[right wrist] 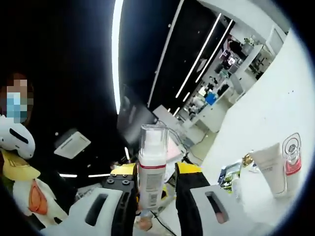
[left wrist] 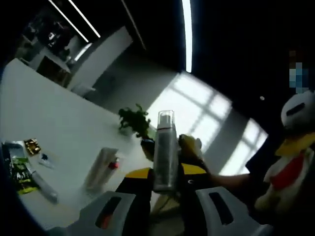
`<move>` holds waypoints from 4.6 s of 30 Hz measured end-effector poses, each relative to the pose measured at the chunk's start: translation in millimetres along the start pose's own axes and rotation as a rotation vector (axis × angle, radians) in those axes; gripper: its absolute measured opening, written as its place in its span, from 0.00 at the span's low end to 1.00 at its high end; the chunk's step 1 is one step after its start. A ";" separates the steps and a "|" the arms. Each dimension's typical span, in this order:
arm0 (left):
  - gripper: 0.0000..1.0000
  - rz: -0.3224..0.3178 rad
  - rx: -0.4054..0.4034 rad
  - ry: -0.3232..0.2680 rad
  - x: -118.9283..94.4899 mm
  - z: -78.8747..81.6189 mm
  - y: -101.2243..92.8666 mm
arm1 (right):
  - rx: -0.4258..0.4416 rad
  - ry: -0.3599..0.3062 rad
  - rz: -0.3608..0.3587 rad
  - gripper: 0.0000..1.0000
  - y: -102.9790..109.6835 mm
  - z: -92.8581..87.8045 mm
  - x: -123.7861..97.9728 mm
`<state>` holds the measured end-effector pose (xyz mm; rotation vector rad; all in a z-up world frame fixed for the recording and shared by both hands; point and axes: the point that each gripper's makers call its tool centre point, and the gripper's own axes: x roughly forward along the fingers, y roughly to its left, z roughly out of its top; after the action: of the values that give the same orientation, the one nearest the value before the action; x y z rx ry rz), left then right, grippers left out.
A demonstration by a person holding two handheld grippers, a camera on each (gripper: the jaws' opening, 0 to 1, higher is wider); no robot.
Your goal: Arrange the skincare products in the storage area until every visible bottle or jar stands upright without overlapping.
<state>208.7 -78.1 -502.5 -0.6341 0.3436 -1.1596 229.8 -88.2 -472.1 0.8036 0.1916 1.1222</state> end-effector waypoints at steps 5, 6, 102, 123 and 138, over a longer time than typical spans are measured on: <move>0.24 -0.019 -0.005 -0.003 0.6 -1.9 -4.1 | -0.035 0.003 0.014 0.21 5.0 1.2 -3.3; 0.24 -0.022 -0.004 0.000 0.9 -2.7 -5.4 | -0.036 0.005 0.021 0.20 6.3 1.2 -3.9; 0.24 0.055 0.819 0.809 41.3 -136.0 42.7 | -0.698 0.759 -0.124 0.20 -50.6 -102.0 -90.2; 0.24 0.034 0.751 0.812 54.1 -181.9 80.8 | -0.668 0.897 -0.209 0.20 -97.0 -129.0 -113.1; 0.24 0.028 0.736 0.845 61.1 -204.5 102.7 | -0.657 0.944 -0.247 0.20 -126.5 -142.9 -125.9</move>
<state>192.9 -166.6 -721.7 0.5326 0.5838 -1.3719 191.1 -152.3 -688.1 -0.3680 0.6454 1.1536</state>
